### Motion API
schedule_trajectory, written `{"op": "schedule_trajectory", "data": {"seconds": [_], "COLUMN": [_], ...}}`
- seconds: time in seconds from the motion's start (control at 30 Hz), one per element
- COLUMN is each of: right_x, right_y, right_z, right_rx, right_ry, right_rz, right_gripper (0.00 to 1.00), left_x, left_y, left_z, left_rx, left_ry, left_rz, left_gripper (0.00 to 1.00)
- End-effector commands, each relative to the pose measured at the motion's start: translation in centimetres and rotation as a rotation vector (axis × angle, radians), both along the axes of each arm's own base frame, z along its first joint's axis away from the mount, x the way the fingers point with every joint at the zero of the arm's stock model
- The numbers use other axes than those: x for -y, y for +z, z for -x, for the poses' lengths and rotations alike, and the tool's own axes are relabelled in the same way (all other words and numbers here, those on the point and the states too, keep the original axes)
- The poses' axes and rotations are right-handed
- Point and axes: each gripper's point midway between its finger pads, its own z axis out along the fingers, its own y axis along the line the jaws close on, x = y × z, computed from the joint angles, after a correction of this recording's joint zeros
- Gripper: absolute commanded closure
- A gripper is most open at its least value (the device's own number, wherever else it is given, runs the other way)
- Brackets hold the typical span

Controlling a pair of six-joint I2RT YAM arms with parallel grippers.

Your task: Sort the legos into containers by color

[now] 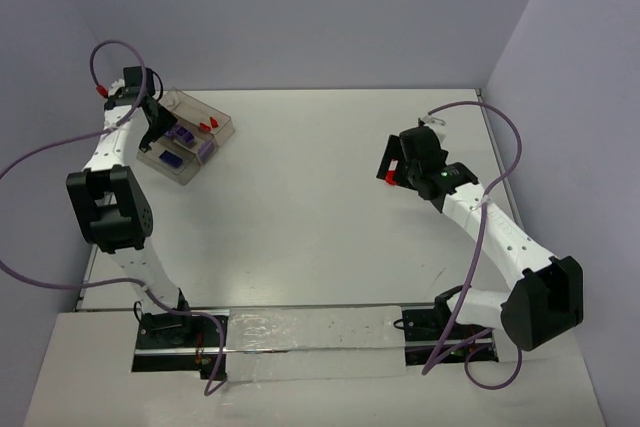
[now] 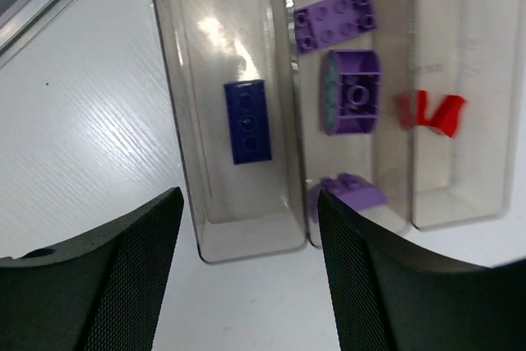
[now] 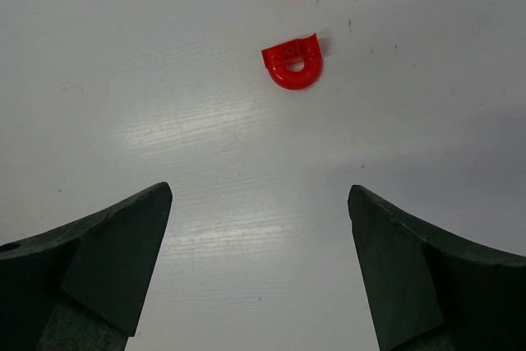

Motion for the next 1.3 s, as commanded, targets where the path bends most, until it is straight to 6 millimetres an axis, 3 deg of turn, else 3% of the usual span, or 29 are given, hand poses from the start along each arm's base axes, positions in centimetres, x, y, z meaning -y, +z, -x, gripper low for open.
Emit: {"op": "schedule_trajectory", "data": {"seconds": [0.0, 0.07, 0.23, 0.43, 0.5, 0.63, 0.8, 0.97, 1.27], "right_x": [1.6, 2.2, 3.5, 3.0, 2.7, 2.0, 1.3, 1.1, 0.5], "right_y": [2.6, 1.9, -0.3, -3.0, -4.2, -5.1, -7.6, -10.3, -12.9], "right_z": [-1.0, -1.5, -3.4, -5.9, -7.6, -10.1, -11.3, -11.3, -10.4], "right_rx": [0.064, 0.042, -0.036, -0.120, -0.143, -0.162, -0.224, -0.305, -0.389], "right_ry": [-0.058, -0.075, -0.118, -0.109, -0.104, -0.058, -0.025, 0.010, 0.116], "right_rz": [0.017, 0.011, 0.012, -0.005, 0.014, 0.027, 0.026, 0.048, 0.059], "right_gripper": [0.04, 0.04, 0.02, 0.01, 0.01, 0.03, 0.10, 0.01, 0.00], "left_x": [5.7, 10.3, 19.0, 24.2, 25.6, 26.2, 26.1, 26.3, 26.5], "left_y": [8.9, 9.6, 8.7, 7.5, 7.2, 7.2, 7.5, 7.5, 7.0], "left_z": [0.0, 1.0, 3.7, 6.5, 7.2, 7.7, 7.9, 7.9, 7.9], "left_rx": [0.233, 0.250, 0.245, 0.223, 0.214, 0.199, 0.205, 0.198, 0.183], "left_ry": [-0.224, -0.345, -0.572, -0.688, -0.721, -0.731, -0.730, -0.732, -0.733], "left_rz": [-0.049, -0.038, 0.070, 0.167, 0.177, 0.167, 0.154, 0.156, 0.155], "left_gripper": [0.25, 0.19, 0.08, 0.06, 0.06, 0.06, 0.06, 0.06, 0.06]}}
